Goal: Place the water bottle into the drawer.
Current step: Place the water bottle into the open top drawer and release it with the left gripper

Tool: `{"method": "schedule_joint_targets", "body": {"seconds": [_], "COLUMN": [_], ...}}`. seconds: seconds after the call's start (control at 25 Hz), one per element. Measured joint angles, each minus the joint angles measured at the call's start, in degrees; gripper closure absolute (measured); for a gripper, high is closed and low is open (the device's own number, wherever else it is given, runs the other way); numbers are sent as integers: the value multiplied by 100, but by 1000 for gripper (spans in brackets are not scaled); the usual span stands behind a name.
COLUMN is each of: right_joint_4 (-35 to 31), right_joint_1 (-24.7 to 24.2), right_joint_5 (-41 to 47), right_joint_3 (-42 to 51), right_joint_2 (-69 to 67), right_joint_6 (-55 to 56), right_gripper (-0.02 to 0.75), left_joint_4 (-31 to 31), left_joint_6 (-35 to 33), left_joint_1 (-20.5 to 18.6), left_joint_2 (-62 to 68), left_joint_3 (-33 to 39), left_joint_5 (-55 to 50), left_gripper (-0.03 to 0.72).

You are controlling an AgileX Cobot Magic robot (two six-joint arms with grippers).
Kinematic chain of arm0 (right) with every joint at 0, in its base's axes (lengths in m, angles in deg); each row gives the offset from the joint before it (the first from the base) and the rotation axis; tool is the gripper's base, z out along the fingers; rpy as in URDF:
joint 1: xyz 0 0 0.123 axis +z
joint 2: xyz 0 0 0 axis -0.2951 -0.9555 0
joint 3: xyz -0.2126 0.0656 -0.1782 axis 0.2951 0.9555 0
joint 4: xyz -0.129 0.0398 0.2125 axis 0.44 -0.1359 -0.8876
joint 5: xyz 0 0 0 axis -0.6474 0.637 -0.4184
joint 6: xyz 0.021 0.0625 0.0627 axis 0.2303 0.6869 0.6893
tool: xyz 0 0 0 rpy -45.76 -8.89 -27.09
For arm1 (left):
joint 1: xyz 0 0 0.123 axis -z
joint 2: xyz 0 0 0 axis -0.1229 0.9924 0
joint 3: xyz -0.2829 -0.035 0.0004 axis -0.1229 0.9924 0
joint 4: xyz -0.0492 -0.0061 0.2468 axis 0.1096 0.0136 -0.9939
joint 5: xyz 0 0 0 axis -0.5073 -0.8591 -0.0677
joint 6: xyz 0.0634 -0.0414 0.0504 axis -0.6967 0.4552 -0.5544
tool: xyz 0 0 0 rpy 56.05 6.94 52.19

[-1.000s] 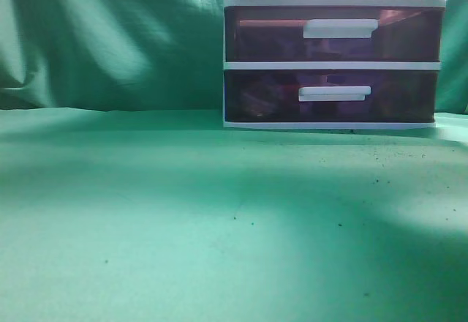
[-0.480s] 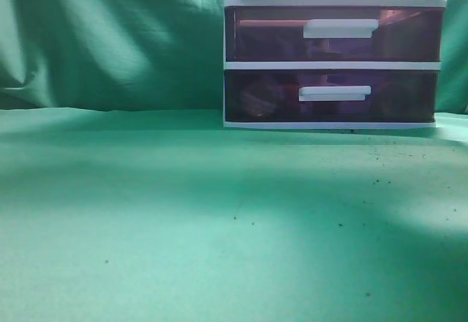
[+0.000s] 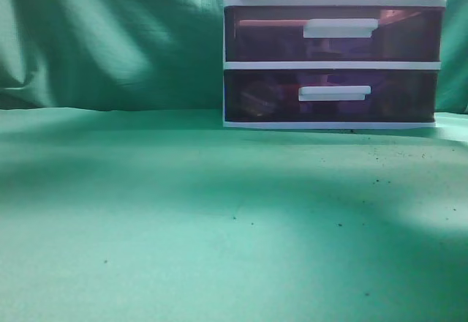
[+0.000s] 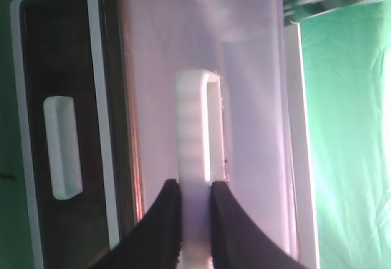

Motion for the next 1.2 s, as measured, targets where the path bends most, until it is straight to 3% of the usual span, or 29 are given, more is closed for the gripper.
{"method": "schedule_joint_targets", "body": {"seconds": [0.28, 0.44, 0.52, 0.68, 0.72, 0.88, 1.2], "right_joint_4": [-12, -12, -12, -12, -12, -12, 9], "right_joint_1": [0, 0, 0, 0, 0, 0, 0], "right_joint_5": [-41, -41, -41, -52, -52, -52, -34], "right_joint_3": [56, 59, 69, 69, 69, 69, 69], "right_joint_2": [14, 14, 14, 14, 14, 14, 14], "right_joint_6": [-10, -10, -10, -10, -10, 109, 406], "right_gripper": [636, 636, 636, 636, 636, 636, 636], "left_joint_4": [20, 61, 87, 87, 87, 129, 130], "left_joint_6": [0, 0, 0, 0, 0, 12, 649], "left_joint_1": [0, 11, 57, 194, 219, 242, 399], "left_joint_2": [403, 403, 403, 461, 508, 943, 2577], "left_joint_3": [-14, -14, -14, -37, -53, -212, -1793], "left_joint_5": [-68, 135, 519, 1562, 1892, 2981, 3858], "left_gripper": [414, 132, 47, 46, 95, 99, 99]}}
